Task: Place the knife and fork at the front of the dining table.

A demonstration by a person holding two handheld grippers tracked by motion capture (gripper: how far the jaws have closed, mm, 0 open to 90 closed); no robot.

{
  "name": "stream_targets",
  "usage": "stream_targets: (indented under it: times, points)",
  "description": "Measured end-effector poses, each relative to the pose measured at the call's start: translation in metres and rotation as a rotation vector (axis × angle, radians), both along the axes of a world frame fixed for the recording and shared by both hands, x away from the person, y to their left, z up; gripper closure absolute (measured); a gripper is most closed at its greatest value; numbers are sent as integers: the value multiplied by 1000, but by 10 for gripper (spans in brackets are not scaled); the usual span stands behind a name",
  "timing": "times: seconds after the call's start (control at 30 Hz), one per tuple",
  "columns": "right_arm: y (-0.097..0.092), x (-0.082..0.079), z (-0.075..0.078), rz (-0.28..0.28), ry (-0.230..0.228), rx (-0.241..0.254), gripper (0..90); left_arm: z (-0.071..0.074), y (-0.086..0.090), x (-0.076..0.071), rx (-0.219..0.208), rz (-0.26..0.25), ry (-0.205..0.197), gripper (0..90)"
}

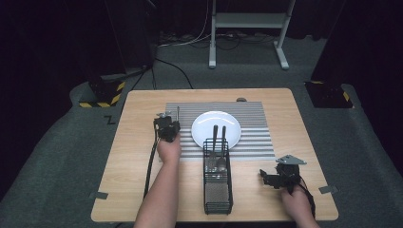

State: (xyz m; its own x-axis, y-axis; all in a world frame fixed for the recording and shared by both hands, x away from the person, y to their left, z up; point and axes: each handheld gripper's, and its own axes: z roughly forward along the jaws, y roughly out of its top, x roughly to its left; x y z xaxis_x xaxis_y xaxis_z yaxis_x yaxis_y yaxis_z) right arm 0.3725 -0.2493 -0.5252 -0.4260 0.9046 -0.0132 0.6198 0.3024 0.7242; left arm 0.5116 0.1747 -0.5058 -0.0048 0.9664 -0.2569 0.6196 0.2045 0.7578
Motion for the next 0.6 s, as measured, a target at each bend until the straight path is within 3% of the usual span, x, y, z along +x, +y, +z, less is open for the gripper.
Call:
stream_targets:
  times: [0.6]
  points:
    - [0, 0, 0, 4, 0, 0, 95, -4, 2, 2, -10, -3, 27, 816]
